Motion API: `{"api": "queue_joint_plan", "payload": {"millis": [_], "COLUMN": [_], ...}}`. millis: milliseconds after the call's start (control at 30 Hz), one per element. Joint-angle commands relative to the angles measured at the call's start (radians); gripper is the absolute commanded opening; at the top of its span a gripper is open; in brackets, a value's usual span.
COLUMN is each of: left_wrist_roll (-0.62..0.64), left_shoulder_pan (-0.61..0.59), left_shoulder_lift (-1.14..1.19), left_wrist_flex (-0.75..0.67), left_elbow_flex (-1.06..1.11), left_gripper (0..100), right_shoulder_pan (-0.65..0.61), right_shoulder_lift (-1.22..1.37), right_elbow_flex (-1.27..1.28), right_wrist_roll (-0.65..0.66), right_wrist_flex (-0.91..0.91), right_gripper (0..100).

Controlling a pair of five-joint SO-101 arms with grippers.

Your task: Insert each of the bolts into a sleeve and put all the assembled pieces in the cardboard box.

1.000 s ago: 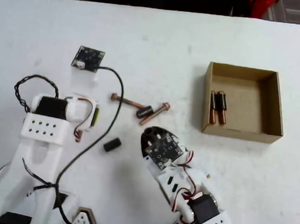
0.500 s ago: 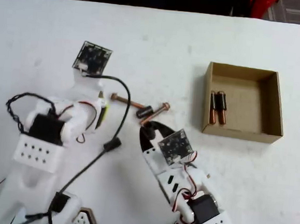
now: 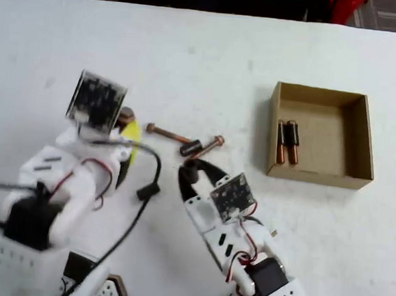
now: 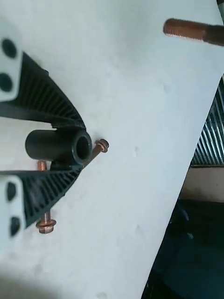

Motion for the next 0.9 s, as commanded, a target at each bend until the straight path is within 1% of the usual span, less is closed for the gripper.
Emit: {"api": "queue_joint_plan", "payload": {"millis": [0,67,267,400,467,600,667,800,867], "left_wrist_roll": [0.058,0.098,0.109,0.110,0.110,0.110,0.110,0.114,0.152], "left_shoulder_pan": [0.091,0.097,0.102,0.110,0.140,0.208,0.222,0.232,0.237], "left_shoulder_lift": [-0.130,-0.171,-0.274,-0.351,-0.380,-0.394,-0.394,-0.394,-0.394], "left_wrist_flex": [-0.052,-0.092,-0.253,-0.388,-0.436,-0.508,-0.529,-0.539,-0.539], "left_elbow_flex": [-0.006,0.020,0.195,0.304,0.347,0.382,0.384,0.384,0.384], "left_gripper": [2,2,2,2,2,2,2,2,2], "right_shoulder_pan": [-0.070,-0.076,-0.082,-0.079,-0.081,-0.077,-0.077,-0.076,-0.076], "right_shoulder_lift": [-0.015,-0.015,-0.015,-0.015,-0.015,-0.015,-0.015,-0.015,-0.015], "right_elbow_flex": [0.009,0.009,0.009,0.009,0.009,0.009,0.009,0.009,0.009], "right_wrist_roll": [-0.014,-0.014,-0.018,-0.115,-0.130,-0.127,-0.127,-0.127,-0.127], "right_wrist_flex": [-0.070,-0.111,-0.197,-0.219,-0.214,-0.211,-0.209,-0.209,-0.209], "right_gripper": [1.7,1.7,1.7,1.7,1.7,1.7,1.7,1.7,1.7]}}
